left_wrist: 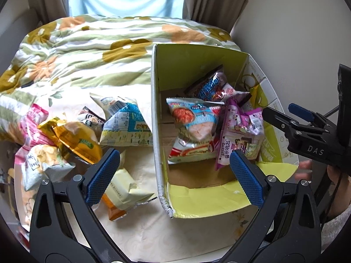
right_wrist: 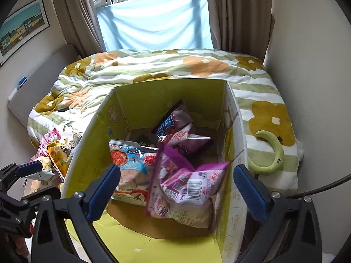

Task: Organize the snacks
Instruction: 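Carry both bags over the yellow box and open both tools to drop them, then move both tools back toward the remaining snack bags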

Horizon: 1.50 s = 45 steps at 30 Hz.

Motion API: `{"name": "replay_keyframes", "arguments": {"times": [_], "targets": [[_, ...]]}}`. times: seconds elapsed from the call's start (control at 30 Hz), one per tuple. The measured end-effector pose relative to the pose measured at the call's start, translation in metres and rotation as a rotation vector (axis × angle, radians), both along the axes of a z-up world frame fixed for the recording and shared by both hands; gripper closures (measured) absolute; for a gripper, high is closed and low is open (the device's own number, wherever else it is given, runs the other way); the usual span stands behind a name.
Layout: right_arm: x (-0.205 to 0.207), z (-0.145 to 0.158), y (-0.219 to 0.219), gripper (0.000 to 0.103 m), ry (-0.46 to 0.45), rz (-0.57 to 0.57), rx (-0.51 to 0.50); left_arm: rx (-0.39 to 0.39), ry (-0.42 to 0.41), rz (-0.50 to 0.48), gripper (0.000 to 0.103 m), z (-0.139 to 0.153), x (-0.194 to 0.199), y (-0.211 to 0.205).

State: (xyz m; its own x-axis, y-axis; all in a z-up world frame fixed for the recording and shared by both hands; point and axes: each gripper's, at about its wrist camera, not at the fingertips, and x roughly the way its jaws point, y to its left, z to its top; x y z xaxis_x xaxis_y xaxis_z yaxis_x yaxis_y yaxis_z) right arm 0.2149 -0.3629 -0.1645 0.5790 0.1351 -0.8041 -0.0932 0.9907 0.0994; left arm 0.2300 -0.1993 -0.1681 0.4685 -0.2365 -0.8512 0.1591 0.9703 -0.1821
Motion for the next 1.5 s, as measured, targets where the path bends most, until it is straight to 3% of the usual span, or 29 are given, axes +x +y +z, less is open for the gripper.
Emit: {"name": "replay_keyframes", "arguments": {"times": [0.3, 0.5, 0.67, 1.07, 1.5], "targets": [[-0.012, 0.003, -0.005, 0.000, 0.036, 0.004, 0.018, -0.005, -0.010, -0.003, 0.003, 0.004, -0.011, 0.001], [-0.023, 0.022, 0.005, 0.000, -0.010, 0.023, -0.020, 0.008, -0.053, 0.009, 0.003, 0.020, -0.024, 0.008], [-0.036, 0.044, 0.017, 0.000, -0.075, 0.058, 0.008, 0.012, -0.088, 0.034, 0.003, 0.037, -0.042, 0.025], [-0.072, 0.082, 0.091, 0.000, -0.166, 0.138, 0.062, 0.009, -0.161, 0.098, 0.003, 0.066, -0.083, 0.120], [-0.098, 0.059, 0.184, 0.000, -0.134, 0.082, 0.066, 0.033, -0.108, -0.003, 0.003, 0.045, -0.087, 0.226]]}}
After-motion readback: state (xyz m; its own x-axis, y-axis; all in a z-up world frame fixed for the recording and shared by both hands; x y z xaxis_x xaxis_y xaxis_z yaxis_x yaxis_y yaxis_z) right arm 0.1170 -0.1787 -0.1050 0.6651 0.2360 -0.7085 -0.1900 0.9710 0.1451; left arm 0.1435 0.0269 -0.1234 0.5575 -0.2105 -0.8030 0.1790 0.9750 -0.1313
